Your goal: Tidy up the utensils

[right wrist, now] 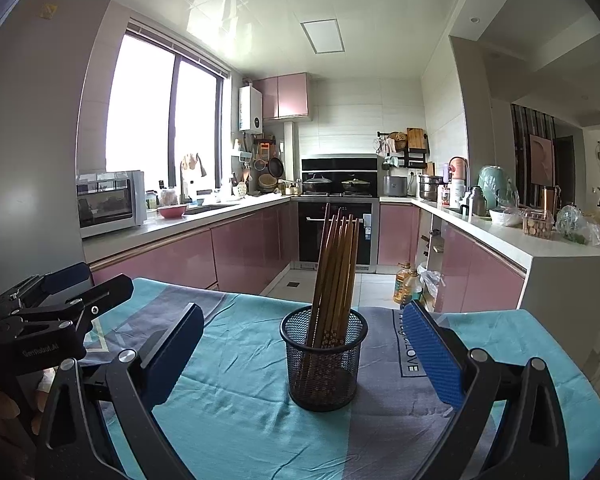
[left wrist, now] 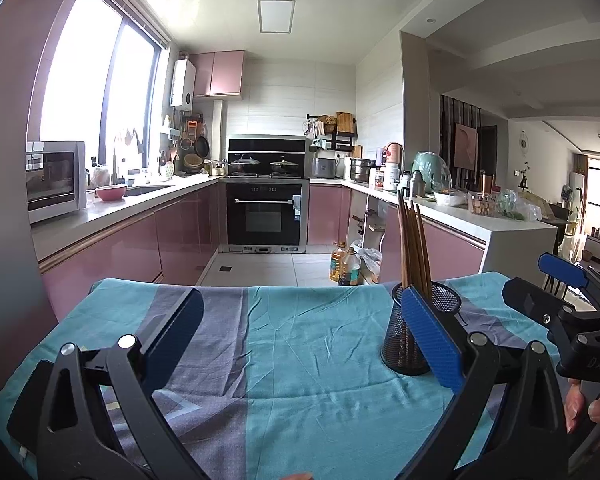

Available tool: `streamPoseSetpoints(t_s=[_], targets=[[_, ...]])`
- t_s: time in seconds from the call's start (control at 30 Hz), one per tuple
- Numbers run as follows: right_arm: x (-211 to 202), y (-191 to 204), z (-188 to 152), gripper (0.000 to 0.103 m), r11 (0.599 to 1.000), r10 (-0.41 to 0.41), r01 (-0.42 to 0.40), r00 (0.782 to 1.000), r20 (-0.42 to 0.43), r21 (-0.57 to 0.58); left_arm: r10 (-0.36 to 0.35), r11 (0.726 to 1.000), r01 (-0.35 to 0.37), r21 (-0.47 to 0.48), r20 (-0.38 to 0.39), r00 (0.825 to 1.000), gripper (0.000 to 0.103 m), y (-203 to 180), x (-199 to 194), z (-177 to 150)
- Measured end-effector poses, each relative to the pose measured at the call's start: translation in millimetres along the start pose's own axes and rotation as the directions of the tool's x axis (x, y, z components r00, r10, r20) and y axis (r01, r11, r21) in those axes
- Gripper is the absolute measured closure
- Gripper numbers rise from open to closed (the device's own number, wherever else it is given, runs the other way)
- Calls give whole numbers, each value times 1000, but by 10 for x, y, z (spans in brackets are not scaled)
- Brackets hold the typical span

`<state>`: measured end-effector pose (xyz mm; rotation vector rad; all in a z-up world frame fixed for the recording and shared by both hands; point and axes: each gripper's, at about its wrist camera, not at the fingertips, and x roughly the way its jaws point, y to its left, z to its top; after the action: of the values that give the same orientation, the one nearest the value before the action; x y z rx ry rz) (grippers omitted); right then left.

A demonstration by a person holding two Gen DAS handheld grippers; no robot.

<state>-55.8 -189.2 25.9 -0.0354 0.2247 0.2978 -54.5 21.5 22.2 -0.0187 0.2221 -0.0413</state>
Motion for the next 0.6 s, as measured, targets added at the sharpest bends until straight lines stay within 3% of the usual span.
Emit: streamPoseSetpoints(t_s=[0.6], targets=[[-16, -16, -6, 7, 1000, 6, -6, 1000, -2, 10, 2, 1000, -2, 3, -1, 1000, 6, -22, -18, 27]])
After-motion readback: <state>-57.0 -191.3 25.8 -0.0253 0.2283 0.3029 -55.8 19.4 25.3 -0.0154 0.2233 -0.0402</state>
